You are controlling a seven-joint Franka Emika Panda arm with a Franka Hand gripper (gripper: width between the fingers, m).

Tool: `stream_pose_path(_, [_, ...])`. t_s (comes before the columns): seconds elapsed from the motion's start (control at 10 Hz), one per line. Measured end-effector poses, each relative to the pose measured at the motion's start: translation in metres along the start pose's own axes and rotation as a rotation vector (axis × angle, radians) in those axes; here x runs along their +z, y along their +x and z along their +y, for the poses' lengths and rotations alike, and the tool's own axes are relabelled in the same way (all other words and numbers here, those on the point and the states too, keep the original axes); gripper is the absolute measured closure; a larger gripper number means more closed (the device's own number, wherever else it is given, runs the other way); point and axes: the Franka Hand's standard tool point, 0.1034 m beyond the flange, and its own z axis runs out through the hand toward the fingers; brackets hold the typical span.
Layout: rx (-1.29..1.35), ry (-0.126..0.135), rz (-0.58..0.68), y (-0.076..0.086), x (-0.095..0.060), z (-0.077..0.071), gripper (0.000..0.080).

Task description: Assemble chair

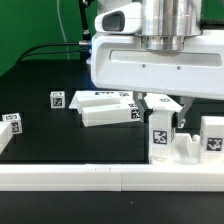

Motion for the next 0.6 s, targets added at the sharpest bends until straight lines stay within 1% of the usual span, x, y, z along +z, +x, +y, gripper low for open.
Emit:
stream_pose_path(0.1, [0.072,0.000,0.000,0.0006,0.0004,-0.0003,0.0515])
stream_pose_path(0.2, [0.229,-0.002,0.004,0.0047,0.0014,-0.0024,0.0515])
stream_pose_path(0.4, [0.600,-0.002,0.009,0.0059,0.0019,-0.0020,0.0515])
stream_pose_path(0.5, [0.876,0.005,0.003,0.0031,0.0022,-0.0046,0.0515])
stream_pose_path(0.6, [1.062,0.004,0.002,-0.0014,0.0028,-0.0091,0.0515])
